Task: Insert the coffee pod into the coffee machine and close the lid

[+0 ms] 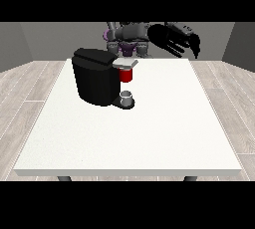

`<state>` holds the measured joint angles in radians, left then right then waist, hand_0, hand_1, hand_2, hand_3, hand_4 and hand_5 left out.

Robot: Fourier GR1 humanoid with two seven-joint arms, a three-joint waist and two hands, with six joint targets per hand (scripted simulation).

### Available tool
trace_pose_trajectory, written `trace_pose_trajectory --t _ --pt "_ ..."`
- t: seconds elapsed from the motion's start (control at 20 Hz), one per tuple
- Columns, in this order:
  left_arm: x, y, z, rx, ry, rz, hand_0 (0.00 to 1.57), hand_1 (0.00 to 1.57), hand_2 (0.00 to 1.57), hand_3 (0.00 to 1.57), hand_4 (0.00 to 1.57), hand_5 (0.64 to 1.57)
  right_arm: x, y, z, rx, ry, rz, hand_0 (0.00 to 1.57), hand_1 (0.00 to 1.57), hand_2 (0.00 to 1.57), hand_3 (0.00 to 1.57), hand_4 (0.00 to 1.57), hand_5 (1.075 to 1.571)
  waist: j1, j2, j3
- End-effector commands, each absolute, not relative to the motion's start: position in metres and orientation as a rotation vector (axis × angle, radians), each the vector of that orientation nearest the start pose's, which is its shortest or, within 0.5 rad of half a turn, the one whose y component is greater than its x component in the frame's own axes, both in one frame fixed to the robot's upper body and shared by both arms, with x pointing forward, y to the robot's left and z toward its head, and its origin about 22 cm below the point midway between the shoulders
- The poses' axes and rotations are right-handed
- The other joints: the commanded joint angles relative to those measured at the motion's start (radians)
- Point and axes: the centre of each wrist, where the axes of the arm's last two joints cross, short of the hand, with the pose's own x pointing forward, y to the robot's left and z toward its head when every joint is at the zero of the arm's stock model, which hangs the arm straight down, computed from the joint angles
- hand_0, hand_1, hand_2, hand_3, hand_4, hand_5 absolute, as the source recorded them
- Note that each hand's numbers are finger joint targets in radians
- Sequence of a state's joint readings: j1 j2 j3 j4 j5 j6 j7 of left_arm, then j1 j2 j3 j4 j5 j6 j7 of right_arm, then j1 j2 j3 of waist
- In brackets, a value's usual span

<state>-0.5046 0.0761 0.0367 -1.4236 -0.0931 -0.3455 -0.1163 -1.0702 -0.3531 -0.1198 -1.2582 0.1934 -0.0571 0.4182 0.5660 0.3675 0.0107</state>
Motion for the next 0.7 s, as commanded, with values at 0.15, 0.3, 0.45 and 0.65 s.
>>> trace_pose_trajectory --t 0.15,0.3,0.45,0.65 --pt "0.339 0.170 0.109 -0.272 -1.951 -0.610 0.00 0.00 0.00 0.00 0.34 1.571 0.406 -0.168 0.314 -0.312 -2.022 0.332 0.00 0.00 0.00 0.00 0.10 1.571 0.005 0.019 -0.0110" --pt "0.347 0.178 0.122 -0.231 -1.964 -0.562 0.00 0.00 0.00 0.00 0.25 1.571 0.410 -0.155 0.303 -0.252 -2.045 0.367 0.00 0.00 0.00 0.00 0.00 1.571 -0.056 0.018 -0.0109" --pt "0.333 0.177 0.103 -0.251 -1.934 -0.568 0.00 0.00 0.00 0.00 0.27 1.571 0.417 -0.153 0.296 -0.223 -2.035 0.385 0.00 0.00 0.00 0.00 0.00 1.571 -0.045 -0.022 -0.0110" --pt "0.332 0.203 0.080 -0.200 -1.881 -0.481 0.00 0.00 0.00 0.00 0.27 1.571 0.402 -0.106 0.245 -0.095 -2.101 0.464 0.00 0.00 0.00 0.00 0.17 1.571 -0.127 -0.077 -0.0109"
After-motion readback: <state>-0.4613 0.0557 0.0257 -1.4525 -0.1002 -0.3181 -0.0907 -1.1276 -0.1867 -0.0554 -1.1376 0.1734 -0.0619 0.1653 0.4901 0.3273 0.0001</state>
